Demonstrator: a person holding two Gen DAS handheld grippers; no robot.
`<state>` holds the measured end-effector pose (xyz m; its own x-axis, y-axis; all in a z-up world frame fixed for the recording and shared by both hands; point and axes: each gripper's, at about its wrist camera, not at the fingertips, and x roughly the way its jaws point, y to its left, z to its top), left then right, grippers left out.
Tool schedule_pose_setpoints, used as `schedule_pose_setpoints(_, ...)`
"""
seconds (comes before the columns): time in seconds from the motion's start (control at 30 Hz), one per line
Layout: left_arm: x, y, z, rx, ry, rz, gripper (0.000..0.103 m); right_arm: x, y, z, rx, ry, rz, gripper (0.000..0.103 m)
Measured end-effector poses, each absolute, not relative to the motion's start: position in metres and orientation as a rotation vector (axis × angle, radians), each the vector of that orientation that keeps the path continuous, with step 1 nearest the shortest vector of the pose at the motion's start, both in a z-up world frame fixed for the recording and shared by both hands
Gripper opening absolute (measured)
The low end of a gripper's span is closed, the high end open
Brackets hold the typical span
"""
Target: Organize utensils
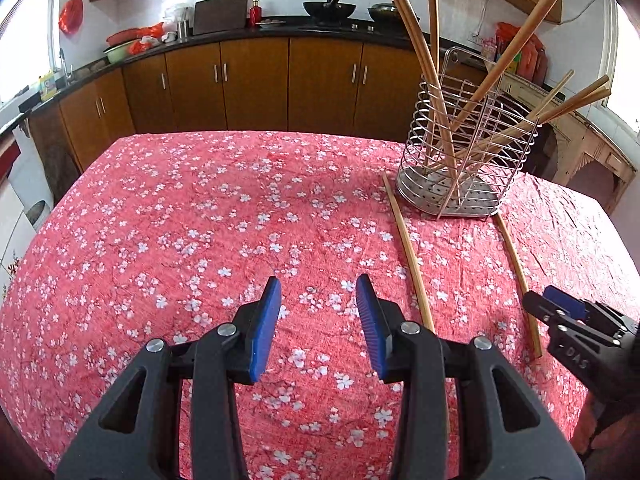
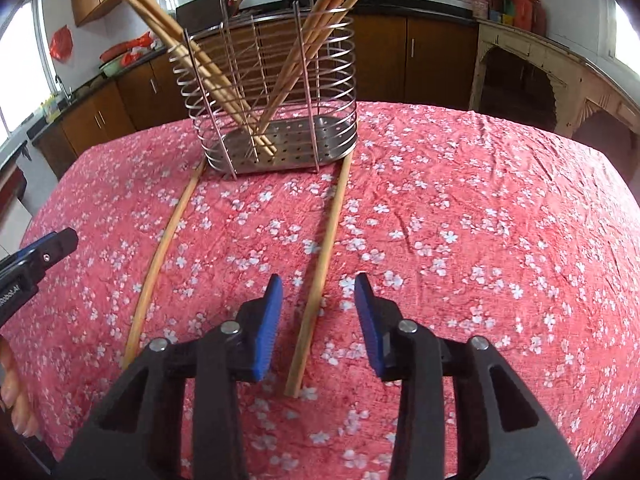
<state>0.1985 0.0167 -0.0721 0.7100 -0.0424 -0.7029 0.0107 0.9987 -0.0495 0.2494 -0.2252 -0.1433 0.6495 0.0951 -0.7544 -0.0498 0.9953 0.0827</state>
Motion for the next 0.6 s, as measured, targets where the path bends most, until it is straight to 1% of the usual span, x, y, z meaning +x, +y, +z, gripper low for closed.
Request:
schedule_pose_setpoints(0.13, 0.1985, 0.016, -0.0735, -0.041, 0.787, -0.029, 0.04, 0.25, -0.2254, -0.1484, 0.042, 0.873, 0.073, 0.031)
schedule_pose_setpoints(0.4, 0.2006, 0.0131, -0.0788, -0.041, 0.801, -0.03, 0.04, 0.2483, -0.2235, -0.1472, 0.017, 0.865, 0.058, 0.031)
schedule_pose_setpoints(0.43, 0.2009, 0.0123, -0.0792, -0.04, 0.803, -0.031, 0.041, 0.2483, -0.2231, -0.1471, 0.014, 0.865, 0.055, 0.029)
schedule_pose_setpoints(0.47, 0.2013, 0.0115, -0.0797, -0.04, 0.806, -0.031, 0.041, 0.2474, -0.2238, -0.1464, 0.013, 0.865, 0.052, 0.019)
schedule_pose_setpoints(0.53, 0.2018, 0.01, -0.0808, -0.041, 0.81, -0.035, 0.041, 0.2474, -0.2252, -0.1461, 0.017, 0.864, 0.05, 0.01)
schedule_pose_setpoints(0.6, 0.2023, 0.0069, -0.0816, -0.041, 0.815, -0.044, 0.041, 0.249, -0.2297, -0.1467, 0.035, 0.864, 0.051, 0.009)
